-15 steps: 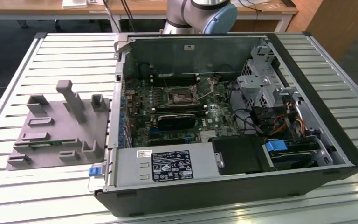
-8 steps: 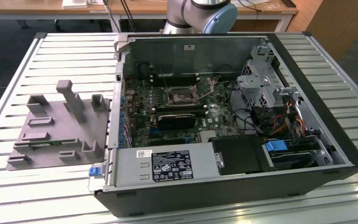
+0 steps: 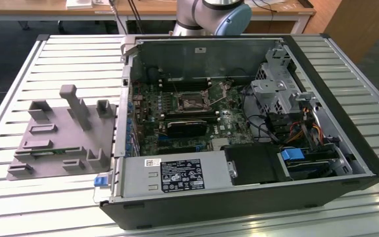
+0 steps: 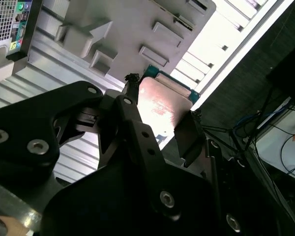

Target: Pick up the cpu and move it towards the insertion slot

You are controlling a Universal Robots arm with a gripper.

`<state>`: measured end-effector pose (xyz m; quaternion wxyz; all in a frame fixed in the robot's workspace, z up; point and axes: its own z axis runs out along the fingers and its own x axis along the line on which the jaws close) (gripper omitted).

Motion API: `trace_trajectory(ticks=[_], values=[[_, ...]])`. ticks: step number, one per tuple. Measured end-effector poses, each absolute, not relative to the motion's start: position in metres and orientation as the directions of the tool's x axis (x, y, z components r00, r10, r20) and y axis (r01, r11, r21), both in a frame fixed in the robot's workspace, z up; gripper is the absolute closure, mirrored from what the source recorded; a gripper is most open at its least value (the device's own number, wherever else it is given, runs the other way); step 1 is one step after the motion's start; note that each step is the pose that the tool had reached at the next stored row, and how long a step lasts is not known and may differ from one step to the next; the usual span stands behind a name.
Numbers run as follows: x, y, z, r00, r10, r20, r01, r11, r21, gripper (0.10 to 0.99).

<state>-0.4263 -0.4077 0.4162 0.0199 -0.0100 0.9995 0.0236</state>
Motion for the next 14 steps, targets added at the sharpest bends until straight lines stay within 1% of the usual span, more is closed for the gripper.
trace_trajectory(ticks=[14], values=[[-0.377, -0.408, 0.416, -0.999, -0.019, -0.037, -0.021, 0.999, 0.047, 0.549]])
